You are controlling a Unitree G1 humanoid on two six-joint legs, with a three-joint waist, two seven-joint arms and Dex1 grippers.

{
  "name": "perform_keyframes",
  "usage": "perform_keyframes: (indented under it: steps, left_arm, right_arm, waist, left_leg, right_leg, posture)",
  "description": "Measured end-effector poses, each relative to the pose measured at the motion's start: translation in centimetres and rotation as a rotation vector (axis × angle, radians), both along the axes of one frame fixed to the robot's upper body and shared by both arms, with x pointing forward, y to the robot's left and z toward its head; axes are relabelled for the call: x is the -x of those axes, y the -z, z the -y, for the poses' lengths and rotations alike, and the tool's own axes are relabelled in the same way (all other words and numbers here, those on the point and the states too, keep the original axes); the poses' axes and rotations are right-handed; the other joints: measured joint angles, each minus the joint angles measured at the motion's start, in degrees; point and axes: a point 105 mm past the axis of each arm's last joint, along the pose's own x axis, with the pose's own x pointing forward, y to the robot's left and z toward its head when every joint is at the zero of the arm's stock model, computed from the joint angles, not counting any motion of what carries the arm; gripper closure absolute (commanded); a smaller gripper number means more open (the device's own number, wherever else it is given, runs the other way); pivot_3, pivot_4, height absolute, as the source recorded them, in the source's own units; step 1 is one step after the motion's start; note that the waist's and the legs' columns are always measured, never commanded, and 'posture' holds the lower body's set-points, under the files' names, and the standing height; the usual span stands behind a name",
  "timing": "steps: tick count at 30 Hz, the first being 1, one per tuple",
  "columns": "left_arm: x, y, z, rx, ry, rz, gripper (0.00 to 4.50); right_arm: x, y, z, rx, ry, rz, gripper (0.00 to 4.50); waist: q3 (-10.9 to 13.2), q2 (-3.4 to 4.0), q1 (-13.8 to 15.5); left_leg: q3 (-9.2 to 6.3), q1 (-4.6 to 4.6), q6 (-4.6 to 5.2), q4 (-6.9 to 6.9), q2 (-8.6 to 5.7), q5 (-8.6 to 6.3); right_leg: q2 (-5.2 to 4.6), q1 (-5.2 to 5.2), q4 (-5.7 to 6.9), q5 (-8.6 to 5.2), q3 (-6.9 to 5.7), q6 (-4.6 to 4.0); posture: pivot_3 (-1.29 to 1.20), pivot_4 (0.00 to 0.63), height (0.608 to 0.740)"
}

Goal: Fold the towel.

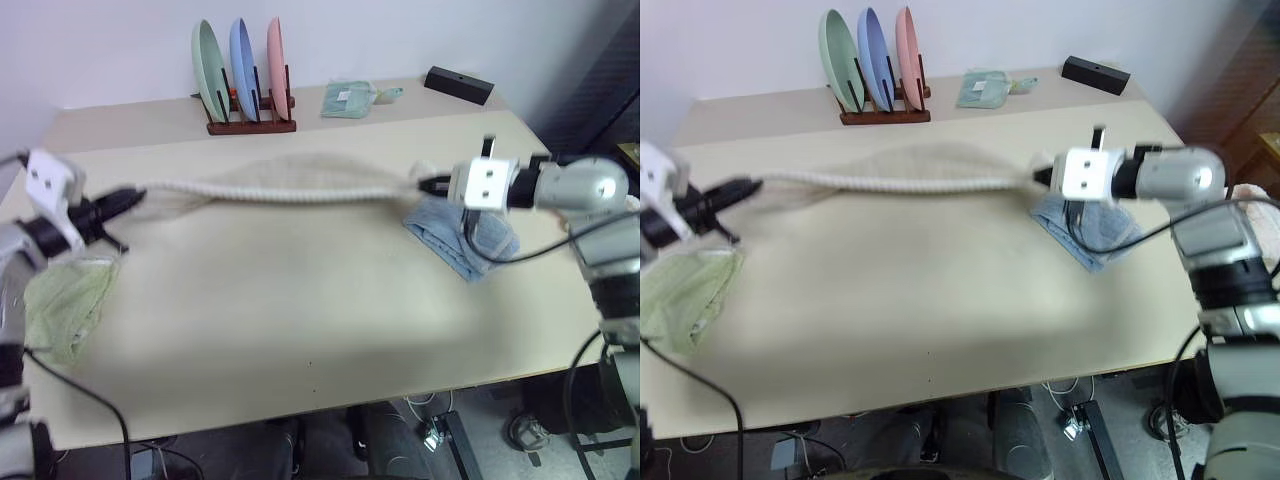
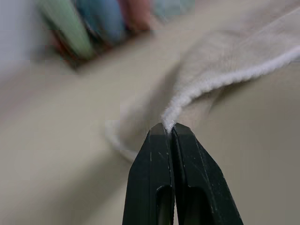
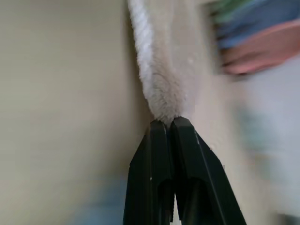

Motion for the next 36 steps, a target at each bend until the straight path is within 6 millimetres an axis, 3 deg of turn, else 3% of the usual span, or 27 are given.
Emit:
perform_keyframes:
  steps: [7,11,18,22,25,28,36]
  left_arm:
    - [7.2,4.9,1.6,-0.061,0.134,-0.331,4.5]
    - [9.1,6.4,1.7,-0.053,0.138,-0.435,4.5]
    - [11.2,7.5,1.9,-0.021,0.145,-0.526,4.5]
    - [10.4,6.6,2.0,-0.026,0.143,-0.476,4.5]
    - [8.2,4.9,1.5,0.005,0.109,-0.37,4.5]
    - [6.3,3.5,1.1,0.019,0.091,-0.288,4.5]
    - [1.6,3.6,0.7,-0.029,0.055,-0.221,4.5]
  right_arm:
    - [5.8,2.4,0.0,0.012,-0.033,-0.326,4.48]
    - [8.8,4.5,0.5,0.046,-0.041,-0.528,4.48]
    - [11.6,6.2,1.5,0.071,-0.013,-0.699,4.48]
    - [10.3,5.1,1.7,0.07,0.012,-0.604,4.48]
    - [8.4,3.9,2.2,0.055,0.045,-0.511,4.48]
    - [6.6,4.1,2.9,0.05,0.079,-0.474,4.48]
    - [3.0,4.7,2.8,0.025,0.083,-0.434,4.48]
  waist:
    - [0.0,0.07,3.1]
    - [0.0,0.01,4.2]
    - [0.0,0.02,3.8]
    - [0.0,0.03,3.8]
    - [0.0,0.01,4.0]
    - [0.0,0.01,3.8]
    - [0.0,0.02,3.7]
  left_leg:
    - [0.03,0.77,0.33,-0.07,0.07,-0.22]
    - [0.07,0.78,0.34,-0.06,0.07,-0.23]
    - [0.09,0.94,0.45,-0.17,0.16,-0.31]
    - [0.09,1.13,0.5,-0.17,0.2,-0.35]
    - [0.02,1.13,0.49,-0.16,0.2,-0.34]
    - [0.04,1.14,0.25,-0.17,0.18,-0.21]
    - [0.05,1.09,0.24,-0.2,0.18,-0.2]
  right_leg:
    - [0.02,0.84,-0.24,0.0,-0.03,-0.04]
    - [-0.02,0.95,-0.39,0.01,-0.06,-0.04]
    - [0.02,1.16,-0.6,0.01,-0.11,-0.04]
    - [0.04,1.43,-0.78,0.01,-0.15,-0.04]
    - [0.05,1.49,-0.85,0.01,-0.24,-0.03]
    - [0.04,1.5,-0.92,0.03,-0.24,-0.02]
    - [0.06,1.41,-0.89,0.06,-0.21,0.02]
  posture:
    - [0.0,0.15,0.737]
    - [0.0,0.15,0.737]
    - [0.0,0.15,0.737]
    - [0.0,0.15,0.737]
    - [0.0,0.15,0.737]
    - [0.0,0.15,0.737]
    - [0.0,0.15,0.737]
